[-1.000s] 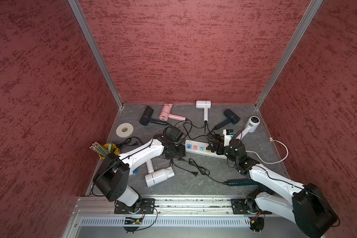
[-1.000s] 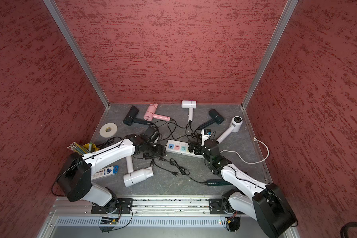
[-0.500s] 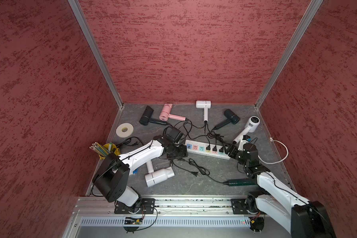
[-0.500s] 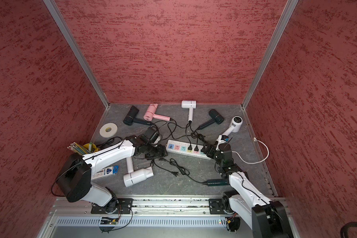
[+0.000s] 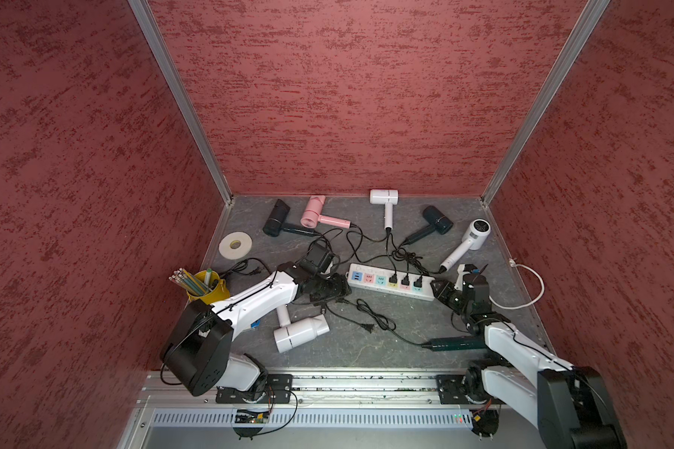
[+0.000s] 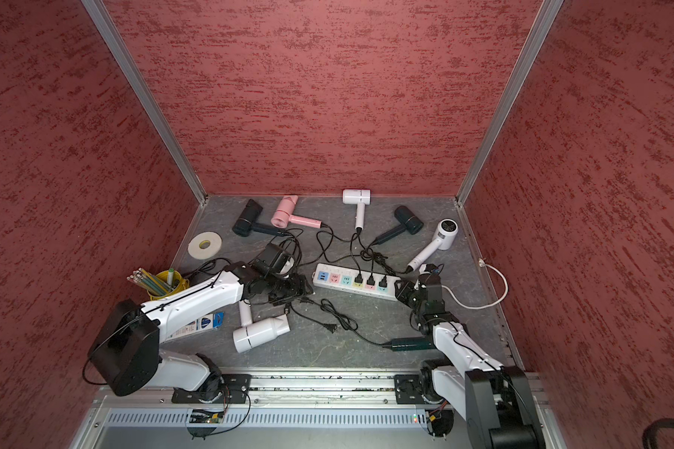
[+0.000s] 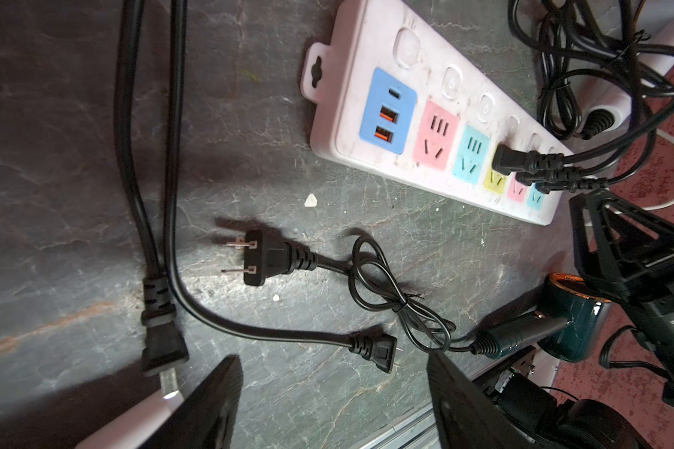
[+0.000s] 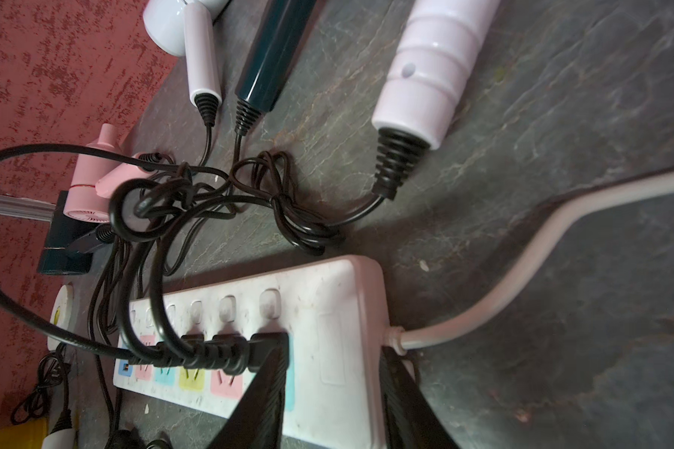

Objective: Charge the blow dryers
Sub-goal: Adjust the socket at the center of the board.

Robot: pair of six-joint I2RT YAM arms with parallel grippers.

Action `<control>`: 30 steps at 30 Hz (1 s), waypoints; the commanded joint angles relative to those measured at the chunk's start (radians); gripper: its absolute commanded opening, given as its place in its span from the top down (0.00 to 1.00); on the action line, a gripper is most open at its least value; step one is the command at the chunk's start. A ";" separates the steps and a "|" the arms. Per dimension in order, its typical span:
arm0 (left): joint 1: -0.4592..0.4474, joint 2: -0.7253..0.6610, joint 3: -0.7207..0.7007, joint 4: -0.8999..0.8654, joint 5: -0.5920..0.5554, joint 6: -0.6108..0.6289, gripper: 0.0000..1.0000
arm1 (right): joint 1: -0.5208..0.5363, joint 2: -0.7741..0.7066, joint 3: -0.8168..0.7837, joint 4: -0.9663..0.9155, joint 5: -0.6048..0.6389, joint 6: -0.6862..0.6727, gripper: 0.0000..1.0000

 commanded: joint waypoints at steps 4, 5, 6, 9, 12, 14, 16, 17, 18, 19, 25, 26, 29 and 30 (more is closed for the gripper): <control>0.032 -0.064 -0.040 0.047 0.020 -0.014 0.23 | -0.008 0.083 0.020 0.088 -0.077 0.029 0.65; 0.039 -0.073 -0.046 0.050 0.022 -0.014 0.24 | -0.008 0.090 0.021 0.099 -0.086 0.028 0.65; 0.046 -0.081 -0.055 0.053 0.023 -0.014 0.24 | -0.009 0.098 0.022 0.108 -0.098 0.028 0.65; 0.060 -0.096 -0.068 0.061 0.032 -0.013 0.24 | -0.009 0.139 0.035 0.130 -0.143 0.020 0.65; 0.068 -0.099 -0.078 0.067 0.037 -0.010 0.24 | -0.008 0.195 0.052 0.165 -0.197 0.014 0.66; 0.071 -0.097 -0.081 0.072 0.041 -0.010 0.24 | -0.008 0.232 0.067 0.183 -0.220 0.011 0.67; 0.071 -0.097 -0.085 0.077 0.042 -0.010 0.24 | -0.006 0.267 0.088 0.194 -0.235 0.004 0.67; 0.071 -0.096 -0.087 0.080 0.044 -0.011 0.24 | -0.007 0.288 0.099 0.198 -0.245 -0.001 0.67; 0.073 -0.095 -0.088 0.082 0.045 -0.011 0.24 | -0.006 0.306 0.110 0.206 -0.253 -0.002 0.67; 0.072 -0.094 -0.089 0.084 0.046 -0.011 0.24 | -0.006 0.325 0.123 0.213 -0.266 -0.005 0.67; 0.072 -0.094 -0.090 0.081 0.047 -0.013 0.24 | -0.002 0.339 0.192 0.155 -0.251 -0.037 0.68; 0.072 -0.097 -0.090 0.077 0.046 -0.013 0.24 | -0.001 0.309 0.202 0.121 -0.214 -0.050 0.67; 0.072 -0.106 -0.086 0.054 0.030 -0.011 0.24 | -0.002 0.197 0.227 0.015 -0.102 -0.083 0.62; 0.073 -0.109 -0.084 0.044 0.022 -0.011 0.24 | -0.002 0.159 0.234 -0.014 -0.072 -0.089 0.61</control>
